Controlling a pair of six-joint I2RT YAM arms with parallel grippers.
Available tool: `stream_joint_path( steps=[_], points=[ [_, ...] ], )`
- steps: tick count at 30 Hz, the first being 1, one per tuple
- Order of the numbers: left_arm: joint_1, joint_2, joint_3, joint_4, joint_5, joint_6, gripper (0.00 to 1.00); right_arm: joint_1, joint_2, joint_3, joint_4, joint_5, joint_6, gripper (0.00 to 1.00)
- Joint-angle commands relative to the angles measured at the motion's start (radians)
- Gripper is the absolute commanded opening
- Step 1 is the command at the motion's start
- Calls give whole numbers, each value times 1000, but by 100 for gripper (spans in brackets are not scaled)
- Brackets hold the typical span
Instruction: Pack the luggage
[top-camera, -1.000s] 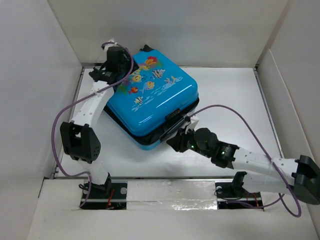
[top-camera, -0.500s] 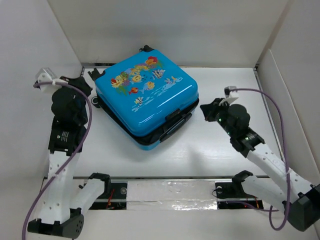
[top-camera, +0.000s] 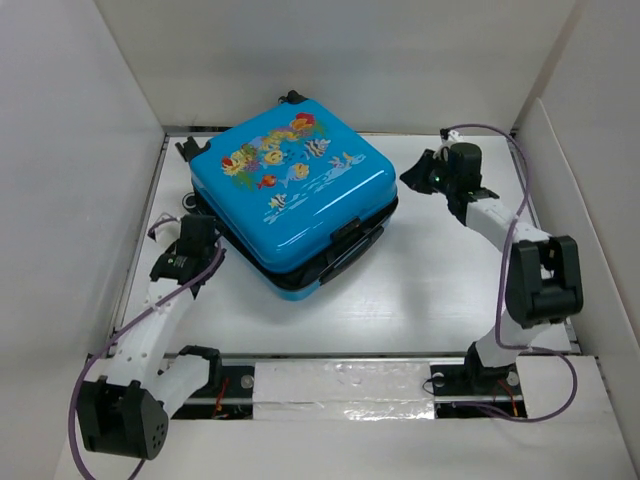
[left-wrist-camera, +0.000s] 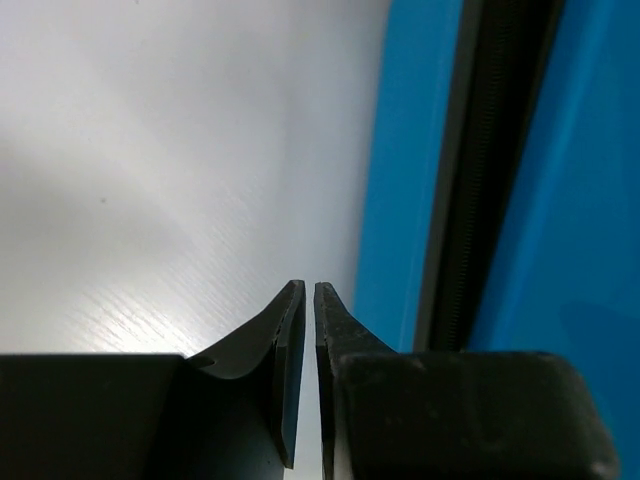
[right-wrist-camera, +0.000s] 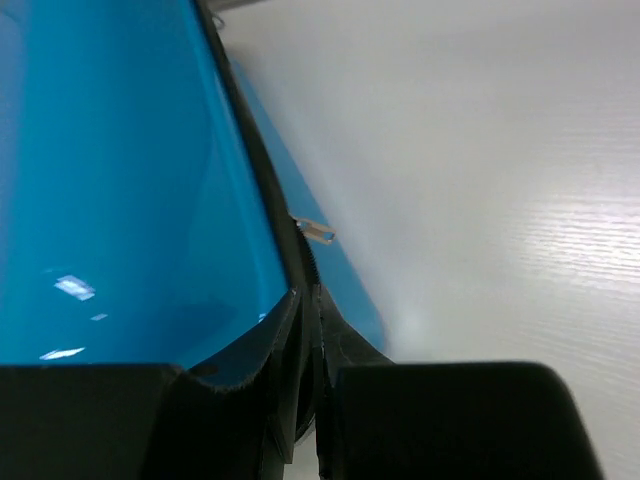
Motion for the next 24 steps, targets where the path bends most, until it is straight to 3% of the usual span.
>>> stream_joint_path(
  steps=[1,6,11,19,24],
  points=[
    [-1,-2,-52,42,-1,-78,8,-15,107,81,70,-134,36,14],
    [-1,94,-68,205,63,-52,13,55,247,177,27,-200,27,15],
    [-1,269,58,288,128,-10,12,121,238,85,140,-239,65,15],
    [-10,444,112,546,300,66,13,279,-13,-355,395,-135,85,14],
    [-47,527,151,601,332,82,14,509,-203,-547,453,-4,143,14]
  ],
)
